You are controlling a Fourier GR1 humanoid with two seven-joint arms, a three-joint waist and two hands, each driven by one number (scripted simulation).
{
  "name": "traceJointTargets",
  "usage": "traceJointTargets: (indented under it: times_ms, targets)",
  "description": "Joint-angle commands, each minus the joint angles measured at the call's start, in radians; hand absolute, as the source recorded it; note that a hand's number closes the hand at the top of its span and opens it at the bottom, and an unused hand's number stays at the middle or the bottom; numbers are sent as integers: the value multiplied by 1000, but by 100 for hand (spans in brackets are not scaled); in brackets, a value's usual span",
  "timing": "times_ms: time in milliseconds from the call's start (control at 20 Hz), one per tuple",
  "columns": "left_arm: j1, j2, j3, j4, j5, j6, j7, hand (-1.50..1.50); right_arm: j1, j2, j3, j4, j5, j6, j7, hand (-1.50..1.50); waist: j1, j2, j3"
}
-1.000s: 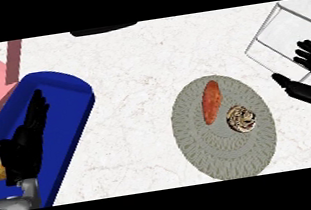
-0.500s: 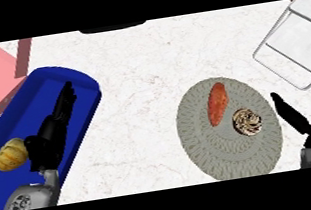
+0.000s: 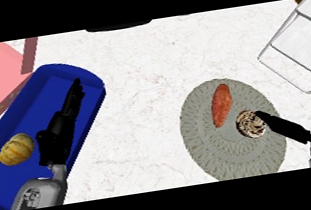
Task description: Pick the sweet potato from the placemat and place it in the tiered shelf
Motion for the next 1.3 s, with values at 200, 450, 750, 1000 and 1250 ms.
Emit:
traceJointTargets:
  times_ms: [200, 450, 750, 1000, 1250]
  targets:
    - [-39, -26, 8, 45, -12, 2, -11, 0, -98, -216, 144, -164, 217, 124, 571, -150, 6, 1, -2]
    - [-5, 3, 14, 39, 2, -41, -41, 0, -220, -320, 238, -209, 247, 354, 869, -150, 27, 1, -5]
    - [-23, -44, 1, 65, -27, -13, -49, 0, -370, -292, 327, -245, 313, 507, 1158, -150, 15, 0, 0]
    - [-2, -19, 29, 35, -4, -49, -44, 0, -467, -190, 353, -228, 378, 530, 1289, -150, 18, -1, 1]
    - [3, -26, 40, 44, -16, -51, -39, 0, -476, -155, 319, -214, 422, 574, 1266, -150, 10, -1, 1]
